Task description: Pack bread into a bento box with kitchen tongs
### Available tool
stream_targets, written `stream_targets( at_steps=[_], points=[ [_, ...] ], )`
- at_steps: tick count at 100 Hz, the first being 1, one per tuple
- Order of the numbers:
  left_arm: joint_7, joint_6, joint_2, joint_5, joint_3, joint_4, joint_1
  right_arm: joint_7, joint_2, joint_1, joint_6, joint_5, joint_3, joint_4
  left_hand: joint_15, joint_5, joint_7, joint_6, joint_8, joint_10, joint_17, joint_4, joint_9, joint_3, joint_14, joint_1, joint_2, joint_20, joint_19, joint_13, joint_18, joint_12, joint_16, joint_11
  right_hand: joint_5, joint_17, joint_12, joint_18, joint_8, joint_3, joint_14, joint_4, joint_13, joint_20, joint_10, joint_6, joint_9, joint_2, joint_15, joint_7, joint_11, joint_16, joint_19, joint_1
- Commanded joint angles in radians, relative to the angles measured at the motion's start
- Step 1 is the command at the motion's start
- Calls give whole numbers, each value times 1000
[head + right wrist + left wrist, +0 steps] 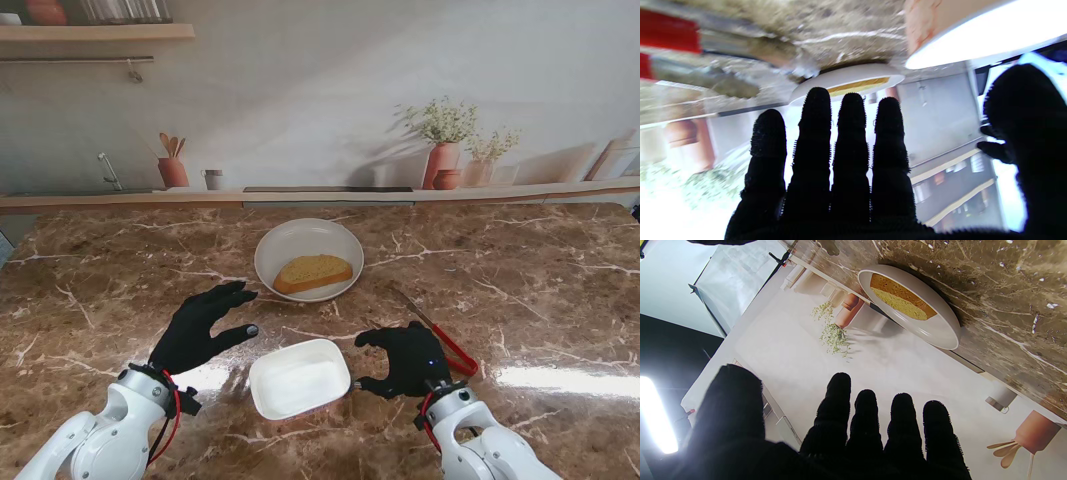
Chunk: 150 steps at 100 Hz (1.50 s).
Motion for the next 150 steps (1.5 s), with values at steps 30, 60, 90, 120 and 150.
stream_targets(
  at_steps=[30,60,90,120,150],
  points=[
    [6,-7,-1,4,7,5,1,51,0,-94,142,-40,145,-39,-20,1,3,-5,1,-10,-16,14,-17,-35,-32,18,37,-8,-30,-19,-21,-6,-8,-11,-166,-336,-77,-41,92,59,12,6,-476,-105,42,74,-411,-97,-242,-65,-103,-191,-445,64],
    [8,-4,-1,3,18,8,-4,137,-1,-64,265,11,155,19,-20,6,6,-8,2,-13,-16,14,-14,-35,-33,18,36,-10,-33,-18,-22,-5,-8,-10,-495,-411,-44,-87,100,102,-16,-28,-638,-69,85,290,-680,-118,-185,-242,-31,-170,-511,-35],
    [5,5,-1,1,20,6,-5,165,-8,46,348,124,85,142,-21,11,9,-12,3,-17,-17,14,-10,-34,-34,22,38,-13,-40,-19,-22,-5,-9,-9,-459,-469,38,-119,202,191,-31,-65,-713,-38,69,256,-733,-214,-196,-156,59,-165,-542,-82],
    [-1,9,0,-3,26,10,-6,83,-28,120,390,189,22,242,-20,34,20,-11,7,-27,-13,14,2,-31,-37,35,40,-19,-51,-15,-22,-4,-8,-8,-295,-341,117,-72,310,233,15,-72,-559,3,62,168,-568,-301,-53,-10,169,-136,-409,-35],
    [2,8,0,-2,22,10,-4,-19,-55,194,389,257,-32,351,-20,62,32,-15,10,-36,-14,9,15,-33,-44,50,42,-12,-39,-9,-18,-3,-9,-7,-137,-103,205,18,419,260,25,-75,-192,-7,-5,63,-254,-389,59,129,293,-35,-152,30]
  ],
)
